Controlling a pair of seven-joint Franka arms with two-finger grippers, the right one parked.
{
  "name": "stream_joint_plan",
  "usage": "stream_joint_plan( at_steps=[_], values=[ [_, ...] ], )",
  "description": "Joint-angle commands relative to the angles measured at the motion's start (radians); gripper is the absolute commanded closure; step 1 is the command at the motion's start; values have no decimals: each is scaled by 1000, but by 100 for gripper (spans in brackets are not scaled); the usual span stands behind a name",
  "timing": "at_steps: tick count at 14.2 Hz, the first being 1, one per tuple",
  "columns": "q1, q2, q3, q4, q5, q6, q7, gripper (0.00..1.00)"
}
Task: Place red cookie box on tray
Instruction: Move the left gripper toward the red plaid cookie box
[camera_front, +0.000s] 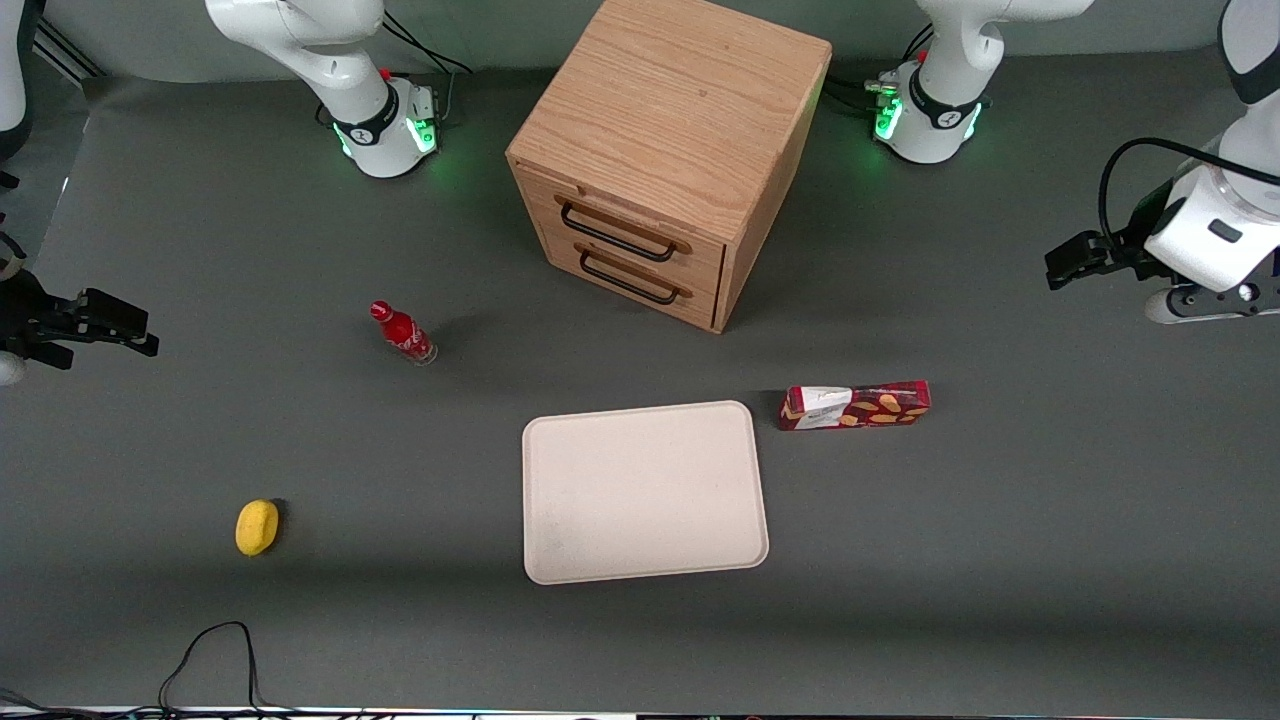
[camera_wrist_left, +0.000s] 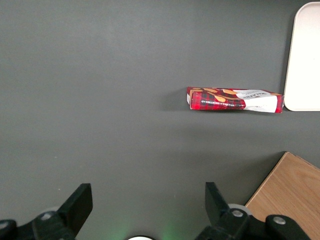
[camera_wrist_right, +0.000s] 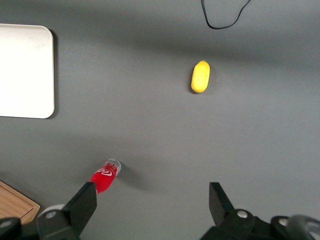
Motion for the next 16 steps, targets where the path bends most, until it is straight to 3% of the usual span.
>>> stream_joint_plan(
  at_steps=[1,13,16],
  values=[
    [-27,-1,19,6,0,1,-19,0],
    [-32,48,10,64,-41,-54,-18,0],
    [-39,50,-64,76,-52,-51,-39,0]
  ],
)
